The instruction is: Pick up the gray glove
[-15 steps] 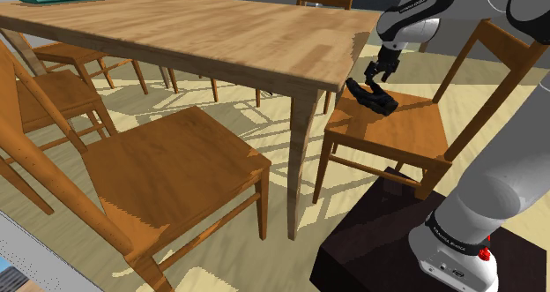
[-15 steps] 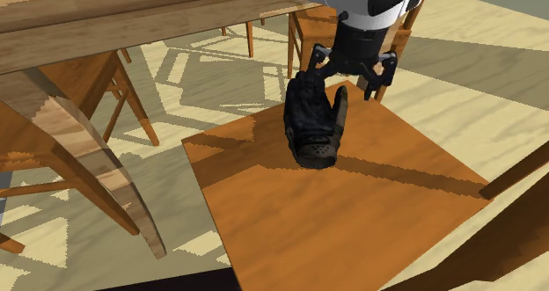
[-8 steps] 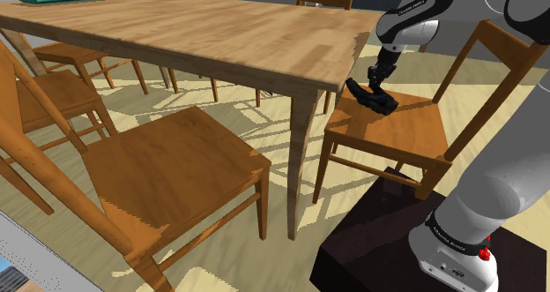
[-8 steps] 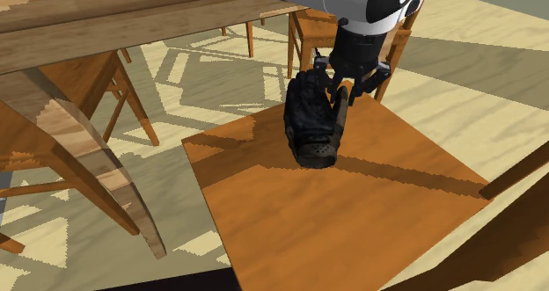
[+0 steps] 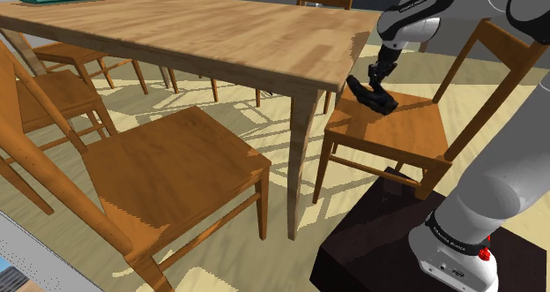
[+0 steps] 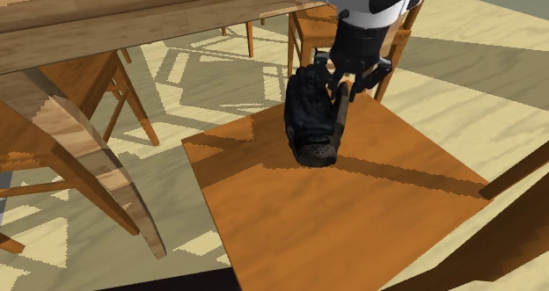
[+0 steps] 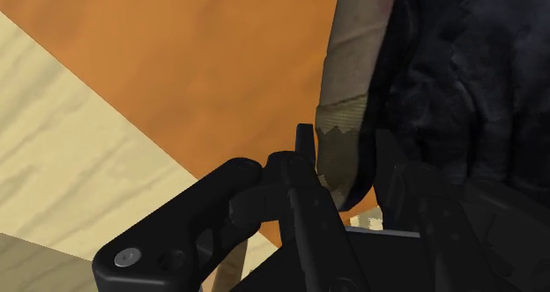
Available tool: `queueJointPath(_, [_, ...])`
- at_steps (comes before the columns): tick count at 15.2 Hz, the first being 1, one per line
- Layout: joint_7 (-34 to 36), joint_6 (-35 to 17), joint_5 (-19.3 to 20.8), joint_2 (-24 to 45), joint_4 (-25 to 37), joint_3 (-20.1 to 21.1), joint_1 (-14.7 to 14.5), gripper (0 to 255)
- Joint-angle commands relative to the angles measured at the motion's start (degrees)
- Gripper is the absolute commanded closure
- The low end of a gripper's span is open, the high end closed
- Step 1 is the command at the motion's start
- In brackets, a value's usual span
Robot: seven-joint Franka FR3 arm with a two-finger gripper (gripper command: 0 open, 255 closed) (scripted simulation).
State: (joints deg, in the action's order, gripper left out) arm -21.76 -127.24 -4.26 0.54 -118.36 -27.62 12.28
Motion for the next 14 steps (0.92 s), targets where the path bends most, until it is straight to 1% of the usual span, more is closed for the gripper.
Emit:
queueJointPath(1, [0.4,1.5,0.5,-0.8,0.8,0.0,0.0,255])
queueJointPath(12, [1.8,9.7,2.0,-3.0,7.1,0.2,-0.2,255])
queueJointPath(14, [1.8,9.8,2.1,-3.0,7.2,0.2,-0.2,255])
